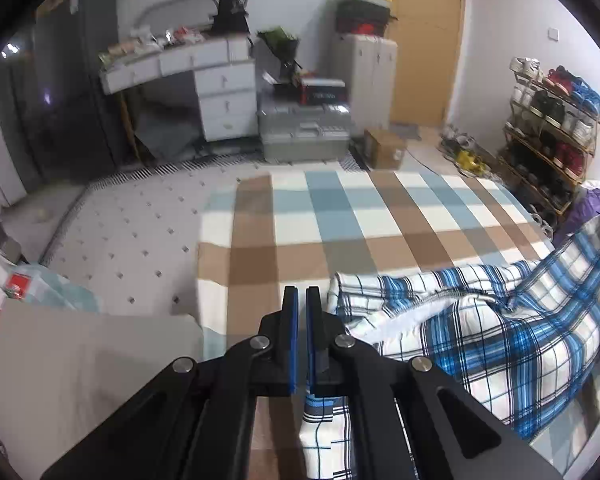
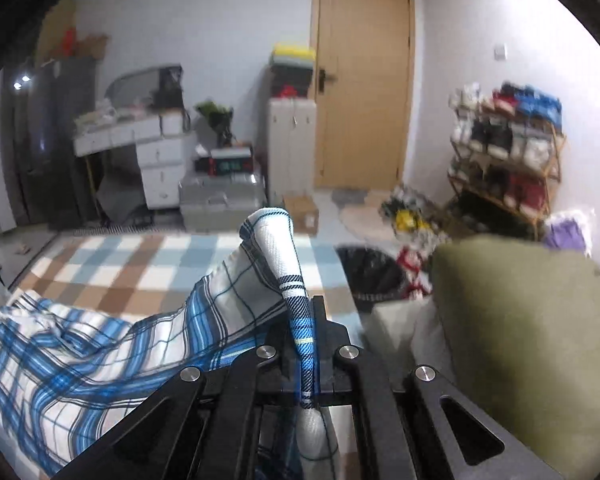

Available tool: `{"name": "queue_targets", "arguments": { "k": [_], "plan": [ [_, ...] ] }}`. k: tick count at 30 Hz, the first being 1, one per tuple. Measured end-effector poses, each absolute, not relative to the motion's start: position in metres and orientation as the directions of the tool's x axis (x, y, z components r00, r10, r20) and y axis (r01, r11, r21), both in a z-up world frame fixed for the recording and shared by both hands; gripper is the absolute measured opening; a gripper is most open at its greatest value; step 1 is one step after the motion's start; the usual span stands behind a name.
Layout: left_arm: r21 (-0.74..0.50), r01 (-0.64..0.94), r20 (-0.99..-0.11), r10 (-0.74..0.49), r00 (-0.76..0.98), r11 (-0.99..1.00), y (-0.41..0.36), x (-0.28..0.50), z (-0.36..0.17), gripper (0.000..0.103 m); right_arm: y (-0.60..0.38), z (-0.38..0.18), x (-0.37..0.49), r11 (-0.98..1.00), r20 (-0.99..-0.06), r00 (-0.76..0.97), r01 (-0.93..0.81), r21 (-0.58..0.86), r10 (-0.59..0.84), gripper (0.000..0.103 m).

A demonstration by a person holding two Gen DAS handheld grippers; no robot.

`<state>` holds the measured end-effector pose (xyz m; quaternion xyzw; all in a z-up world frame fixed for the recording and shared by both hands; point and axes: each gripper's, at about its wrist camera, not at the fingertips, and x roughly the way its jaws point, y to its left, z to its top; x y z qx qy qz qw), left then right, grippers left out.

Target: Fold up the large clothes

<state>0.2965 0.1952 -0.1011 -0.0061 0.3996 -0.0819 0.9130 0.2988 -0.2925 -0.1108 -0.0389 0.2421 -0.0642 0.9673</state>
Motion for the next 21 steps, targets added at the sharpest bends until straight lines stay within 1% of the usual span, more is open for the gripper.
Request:
{"name": "queue_targets", "arguments": {
  "k": [2, 3, 4, 5, 6, 7, 8, 9, 11, 13, 15, 16, 18, 21],
  "plan": [
    [-0.182, 0.161, -0.788, -0.242, 0.567, 0.970, 0.201, 0.300, -0.119, 0.000, -0.293, -0.122, 0.306, 0.988, -0.504, 0.852, 0.091, -0.126, -0.143, 0.003],
    [-0.239, 0.169, -0.808, -0.292, 0.512, 0.956, 0.203, 0.299, -0.127, 0.000, -0.293, -0.132, 0.313, 0.987, -0.541, 0.829, 0.075, -0.143, -0.141, 0.003],
    [-0.290, 0.172, -0.825, -0.337, 0.454, 0.942, 0.204, 0.297, -0.138, 0.005, -0.293, -0.136, 0.314, 0.986, -0.555, 0.820, 0.069, -0.150, -0.142, 0.003],
    [-0.308, 0.166, -0.839, -0.349, 0.418, 0.937, 0.204, 0.294, -0.148, 0.018, -0.293, -0.142, 0.315, 0.987, -0.572, 0.809, 0.058, -0.152, -0.136, 0.003],
    [-0.298, 0.163, -0.848, -0.339, 0.406, 0.941, 0.204, 0.291, -0.156, 0.028, -0.295, -0.146, 0.315, 0.987, -0.582, 0.803, 0.048, -0.153, -0.130, 0.003],
    [-0.283, 0.158, -0.858, -0.323, 0.399, 0.946, 0.203, 0.289, -0.163, 0.050, -0.296, -0.149, 0.315, 0.986, -0.581, 0.803, 0.048, -0.157, -0.132, 0.003],
    [-0.285, 0.160, -0.858, -0.325, 0.398, 0.945, 0.202, 0.287, -0.168, 0.064, -0.297, -0.152, 0.315, 0.987, -0.585, 0.801, 0.042, -0.157, -0.127, 0.004],
    [-0.295, 0.169, -0.857, -0.338, 0.388, 0.940, 0.199, 0.287, -0.172, 0.066, -0.297, -0.153, 0.314, 0.988, -0.590, 0.799, 0.032, -0.153, -0.118, 0.004],
    [-0.311, 0.175, -0.861, -0.355, 0.365, 0.934, 0.195, 0.288, -0.176, 0.066, -0.296, -0.155, 0.314, 0.986, -0.591, 0.797, 0.032, -0.164, -0.125, 0.004],
    [-0.346, 0.187, -0.842, -0.392, 0.371, 0.920, 0.191, 0.288, -0.173, 0.065, -0.295, -0.156, 0.313, 0.985, -0.595, 0.794, 0.023, -0.169, -0.121, 0.004],
    [-0.337, 0.204, -0.831, -0.392, 0.394, 0.919, 0.187, 0.285, -0.163, 0.030, -0.293, -0.155, 0.309, 0.984, -0.590, 0.798, 0.021, -0.175, -0.122, 0.004],
    [-0.314, 0.223, -0.834, -0.381, 0.399, 0.923, 0.182, 0.283, -0.159, 0.000, -0.292, -0.152, 0.308, 0.984, -0.584, 0.803, 0.017, -0.178, -0.120, 0.004],
    [-0.266, 0.275, -0.832, -0.364, 0.419, 0.924, 0.171, 0.272, -0.146, 0.000, -0.286, -0.144, 0.301, 0.982, -0.560, 0.821, 0.006, -0.189, -0.112, 0.003],
    [-0.137, 0.315, -0.825, -0.284, 0.489, 0.939, 0.155, 0.253, -0.129, 0.000, -0.279, -0.129, 0.290, 0.978, -0.510, 0.854, -0.011, -0.206, -0.098, 0.003]
  ]
}}
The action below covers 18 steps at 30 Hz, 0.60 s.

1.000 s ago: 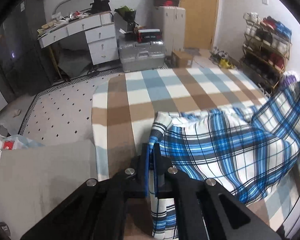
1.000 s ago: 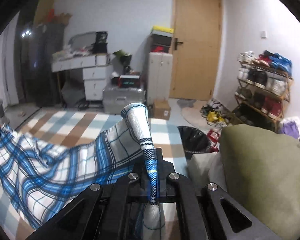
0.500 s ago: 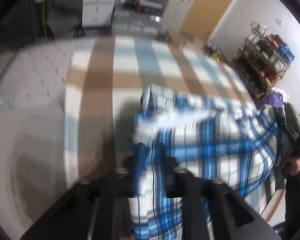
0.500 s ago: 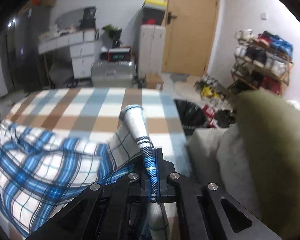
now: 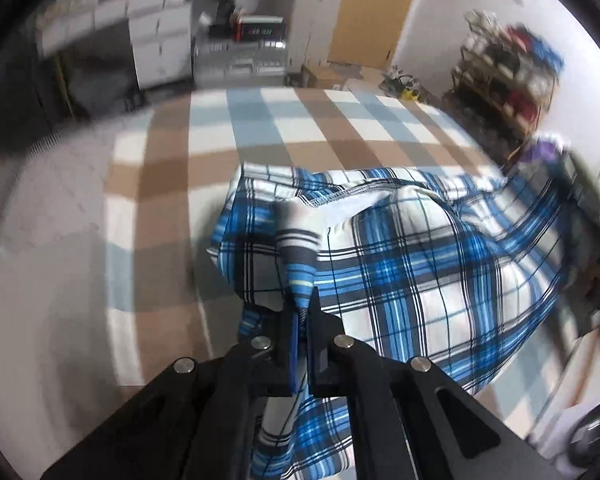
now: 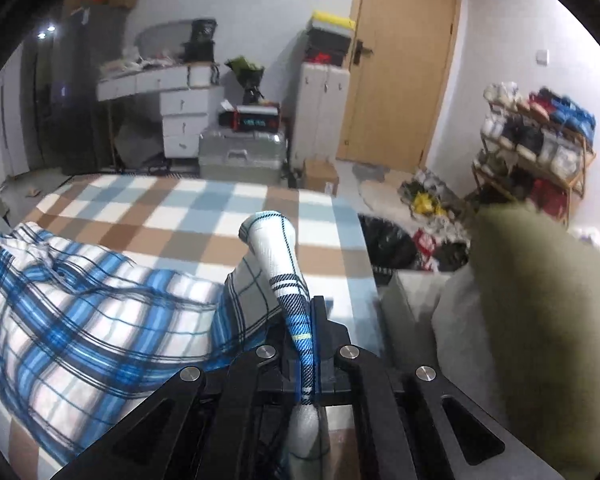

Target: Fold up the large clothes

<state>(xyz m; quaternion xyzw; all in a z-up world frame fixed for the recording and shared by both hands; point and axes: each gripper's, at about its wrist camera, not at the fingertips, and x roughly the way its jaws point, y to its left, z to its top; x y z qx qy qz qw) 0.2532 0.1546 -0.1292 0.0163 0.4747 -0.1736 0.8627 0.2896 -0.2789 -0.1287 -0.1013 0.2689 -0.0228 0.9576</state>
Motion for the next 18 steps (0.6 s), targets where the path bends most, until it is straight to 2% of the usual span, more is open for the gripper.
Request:
{"name": "queue_targets", "arguments": {
  "k": [7, 11, 18],
  "plan": [
    [0.009, 0.245, -0.778, -0.147, 0.610, 0.969, 0.154, 0.251, -0.100, 0.000, -0.267, -0.083, 0.261, 0.980, -0.361, 0.930, -0.010, -0.197, -0.063, 0.003],
    [0.021, 0.210, -0.774, -0.117, 0.622, 0.978, 0.160, 0.271, -0.095, 0.000, -0.258, -0.059, 0.252, 0.975, -0.281, 0.958, -0.001, -0.220, -0.062, 0.003],
    [0.051, 0.162, -0.713, -0.078, 0.697, 0.985, 0.168, 0.297, -0.075, 0.000, -0.268, -0.043, 0.272, 0.980, -0.217, 0.969, 0.080, -0.182, -0.120, 0.003]
  ]
}}
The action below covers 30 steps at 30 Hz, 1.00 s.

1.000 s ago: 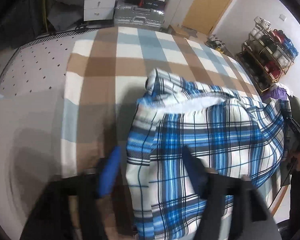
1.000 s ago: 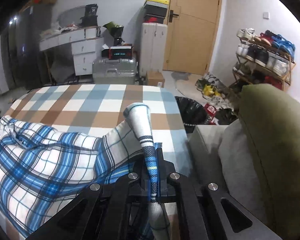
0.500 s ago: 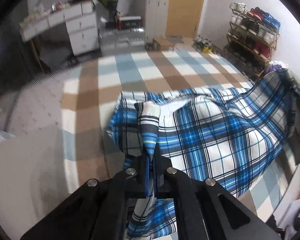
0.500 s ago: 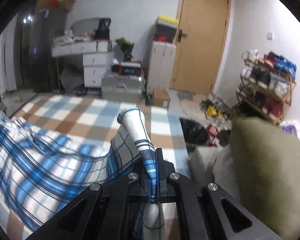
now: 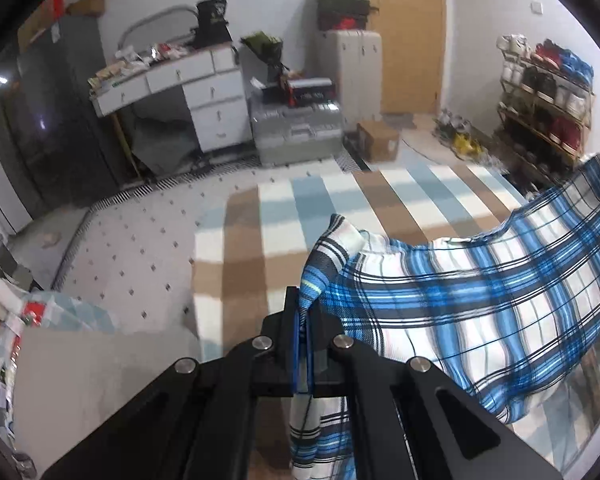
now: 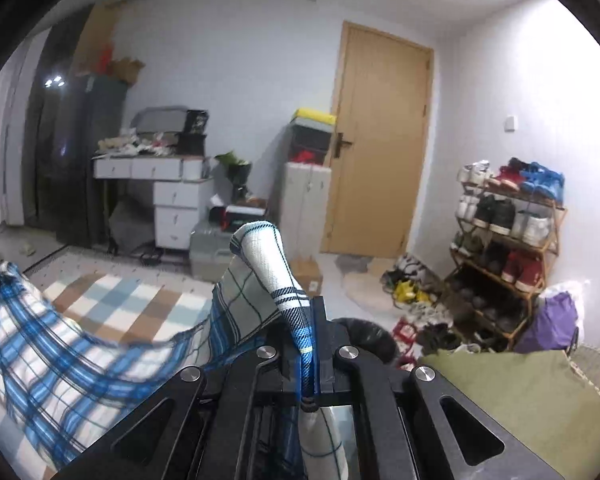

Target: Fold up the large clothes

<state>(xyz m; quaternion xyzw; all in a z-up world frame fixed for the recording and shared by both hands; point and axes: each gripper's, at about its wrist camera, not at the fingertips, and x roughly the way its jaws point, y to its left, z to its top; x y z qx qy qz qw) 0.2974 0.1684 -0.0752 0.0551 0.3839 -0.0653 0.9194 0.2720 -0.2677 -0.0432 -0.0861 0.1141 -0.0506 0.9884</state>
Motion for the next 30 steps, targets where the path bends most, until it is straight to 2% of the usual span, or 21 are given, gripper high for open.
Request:
{"name": "queue_targets", "arguments": {
  "k": [2, 8, 11, 12, 13, 14, 15, 17, 20, 21, 23, 26, 30],
  "plan": [
    [0.028, 0.158, -0.738, -0.086, 0.669, 0.987, 0.171, 0.317, -0.085, 0.000, -0.276, -0.050, 0.286, 0.984, -0.254, 0.958, 0.097, -0.147, -0.133, 0.003],
    [-0.006, 0.108, -0.830, -0.065, 0.555, 0.994, 0.177, 0.363, -0.152, 0.000, -0.303, -0.134, 0.366, 0.978, -0.574, 0.793, 0.143, -0.150, -0.204, 0.003],
    [-0.018, 0.096, -0.868, -0.063, 0.492, 0.995, 0.179, 0.377, -0.178, 0.001, -0.313, -0.182, 0.391, 0.973, -0.697, 0.681, 0.132, -0.187, -0.227, 0.003],
    [-0.033, 0.096, -0.878, -0.075, 0.473, 0.995, 0.180, 0.380, -0.182, 0.001, -0.316, -0.189, 0.393, 0.971, -0.706, 0.668, 0.135, -0.195, -0.235, 0.006],
    [-0.043, 0.094, -0.891, -0.081, 0.446, 0.995, 0.182, 0.382, -0.185, 0.008, -0.318, -0.196, 0.396, 0.966, -0.711, 0.656, 0.136, -0.219, -0.254, 0.011],
    [-0.035, 0.085, -0.898, -0.069, 0.434, 0.996, 0.185, 0.382, -0.185, 0.016, -0.320, -0.199, 0.399, 0.957, -0.719, 0.635, 0.143, -0.252, -0.284, 0.024],
    [-0.022, 0.071, -0.904, -0.051, 0.425, 0.997, 0.189, 0.381, -0.184, 0.021, -0.321, -0.199, 0.399, 0.949, -0.713, 0.629, 0.155, -0.275, -0.309, 0.030],
    [-0.032, 0.047, -0.905, -0.049, 0.423, 0.998, 0.202, 0.374, -0.175, 0.043, -0.317, -0.188, 0.389, 0.941, -0.686, 0.649, 0.167, -0.293, -0.329, 0.032],
    [-0.081, 0.013, -0.877, -0.078, 0.474, 0.997, 0.216, 0.350, -0.149, 0.045, -0.296, -0.157, 0.360, 0.945, -0.610, 0.735, 0.132, -0.298, -0.295, 0.047],
    [-0.099, 0.020, -0.863, -0.096, 0.497, 0.995, 0.215, 0.344, -0.143, 0.047, -0.287, -0.153, 0.348, 0.949, -0.588, 0.763, 0.106, -0.296, -0.269, 0.059],
    [-0.131, 0.099, -0.848, -0.163, 0.504, 0.986, 0.191, 0.326, -0.129, 0.072, -0.261, -0.139, 0.324, 0.962, -0.570, 0.806, -0.003, -0.273, -0.159, 0.071],
    [-0.124, 0.272, -0.846, -0.245, 0.474, 0.954, 0.125, 0.305, -0.129, 0.075, -0.208, -0.142, 0.298, 0.946, -0.615, 0.785, -0.251, -0.205, 0.075, 0.070],
    [-0.026, 0.436, -0.874, -0.232, 0.426, 0.900, 0.041, 0.292, -0.155, 0.075, -0.168, -0.175, 0.305, 0.933, -0.703, 0.700, -0.323, -0.156, 0.125, 0.068]
  ]
}}
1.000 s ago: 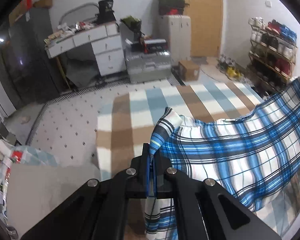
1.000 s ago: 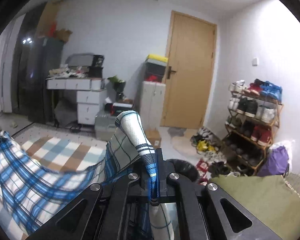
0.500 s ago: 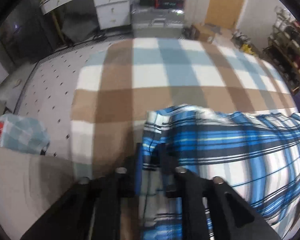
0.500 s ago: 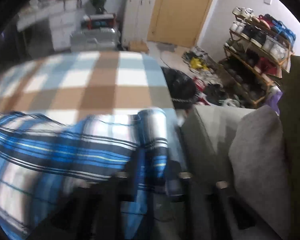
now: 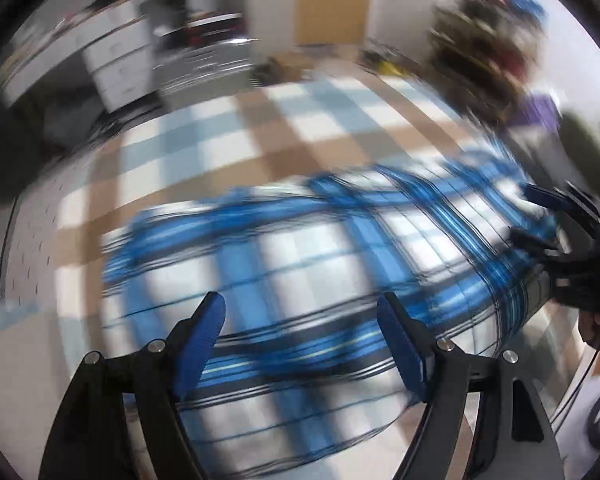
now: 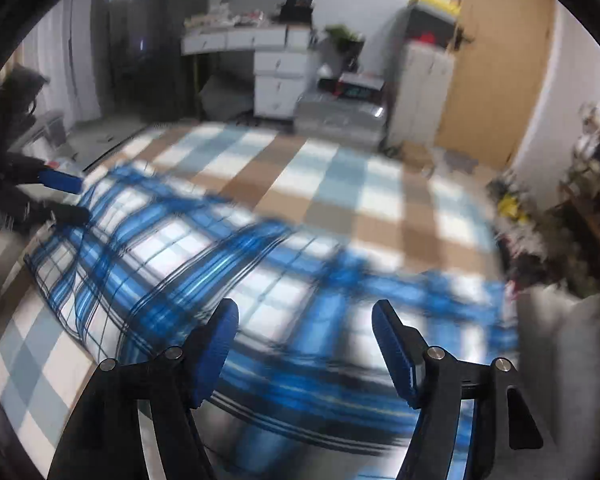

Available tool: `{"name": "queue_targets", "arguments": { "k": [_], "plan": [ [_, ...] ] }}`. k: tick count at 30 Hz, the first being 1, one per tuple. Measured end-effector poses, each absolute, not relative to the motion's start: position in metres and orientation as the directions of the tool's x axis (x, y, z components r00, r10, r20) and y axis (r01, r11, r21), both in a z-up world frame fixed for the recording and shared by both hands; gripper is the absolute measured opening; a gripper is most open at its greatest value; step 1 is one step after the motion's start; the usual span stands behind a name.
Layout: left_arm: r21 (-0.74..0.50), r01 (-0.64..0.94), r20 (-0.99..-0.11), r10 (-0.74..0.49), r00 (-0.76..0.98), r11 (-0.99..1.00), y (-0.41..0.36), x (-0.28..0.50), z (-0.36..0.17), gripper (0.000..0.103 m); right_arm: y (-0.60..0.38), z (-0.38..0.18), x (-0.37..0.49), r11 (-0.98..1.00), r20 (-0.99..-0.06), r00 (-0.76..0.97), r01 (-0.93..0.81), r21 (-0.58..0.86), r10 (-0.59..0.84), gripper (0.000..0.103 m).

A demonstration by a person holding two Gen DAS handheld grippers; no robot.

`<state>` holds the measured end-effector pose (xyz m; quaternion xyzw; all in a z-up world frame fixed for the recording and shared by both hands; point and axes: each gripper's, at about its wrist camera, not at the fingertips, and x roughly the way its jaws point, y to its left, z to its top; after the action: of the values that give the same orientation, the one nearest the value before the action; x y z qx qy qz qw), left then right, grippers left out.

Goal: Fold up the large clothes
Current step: 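Press the folded shirt flat with both open grippers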

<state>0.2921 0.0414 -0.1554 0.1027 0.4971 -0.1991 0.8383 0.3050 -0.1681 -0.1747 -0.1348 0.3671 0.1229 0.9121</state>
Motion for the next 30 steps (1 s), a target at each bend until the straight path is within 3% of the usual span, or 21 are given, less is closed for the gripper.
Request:
{"name": "queue_targets", "arguments": {
  "k": [3, 5, 7, 11, 14, 16, 19, 21, 24, 25, 26, 30],
  "plan": [
    [0.102, 0.435, -0.922, -0.079, 0.378, 0.895, 0.017, 0.297, -0.201, 0.075, -0.168, -0.218, 0.323, 0.939, -0.800, 0.595, -0.313, -0.143, 0.077, 0.068],
    [0.070, 0.422, -0.929, -0.094, 0.357, 0.904, 0.023, 0.300, -0.215, 0.079, -0.177, -0.234, 0.322, 0.937, -0.830, 0.551, -0.327, -0.125, 0.082, 0.068],
    [0.025, 0.377, -0.931, -0.115, 0.346, 0.926, 0.037, 0.303, -0.214, 0.085, -0.184, -0.230, 0.318, 0.938, -0.825, 0.560, -0.319, -0.135, 0.072, 0.068],
    [0.020, 0.336, -0.933, -0.103, 0.344, 0.942, 0.043, 0.306, -0.194, 0.084, -0.194, -0.199, 0.301, 0.948, -0.772, 0.627, -0.297, -0.117, 0.102, 0.068],
    [-0.059, 0.372, -0.893, -0.215, 0.395, 0.926, 0.026, 0.313, -0.164, 0.084, -0.189, -0.175, 0.306, 0.958, -0.713, 0.684, -0.279, -0.065, 0.151, 0.070],
    [-0.028, 0.385, -0.878, -0.207, 0.431, 0.922, 0.009, 0.322, -0.157, 0.084, -0.180, -0.171, 0.325, 0.962, -0.719, 0.675, -0.270, -0.032, 0.165, 0.070],
    [0.116, 0.329, -0.893, -0.046, 0.447, 0.937, -0.008, 0.354, -0.181, 0.084, -0.159, -0.187, 0.364, 0.971, -0.785, 0.611, -0.230, -0.058, 0.098, 0.067],
    [0.087, 0.291, -0.923, -0.033, 0.384, 0.953, -0.003, 0.374, -0.205, 0.086, -0.154, -0.217, 0.384, 0.973, -0.845, 0.535, -0.201, -0.112, 0.013, 0.065],
    [0.099, 0.254, -0.912, -0.014, 0.410, 0.962, 0.012, 0.373, -0.208, 0.100, -0.159, -0.217, 0.387, 0.969, -0.836, 0.549, -0.218, -0.120, 0.020, 0.066],
    [0.104, 0.258, -0.912, -0.012, 0.410, 0.961, 0.012, 0.372, -0.205, 0.100, -0.163, -0.211, 0.384, 0.969, -0.833, 0.552, -0.220, -0.114, 0.027, 0.063],
    [0.106, 0.257, -0.907, -0.012, 0.421, 0.961, 0.014, 0.369, -0.200, 0.100, -0.169, -0.203, 0.376, 0.971, -0.822, 0.568, -0.208, -0.115, 0.024, 0.054],
    [0.024, 0.260, -0.880, -0.103, 0.463, 0.965, 0.035, 0.330, -0.175, 0.099, -0.207, -0.183, 0.335, 0.980, -0.768, 0.638, -0.181, -0.079, 0.057, 0.056]
  ]
}}
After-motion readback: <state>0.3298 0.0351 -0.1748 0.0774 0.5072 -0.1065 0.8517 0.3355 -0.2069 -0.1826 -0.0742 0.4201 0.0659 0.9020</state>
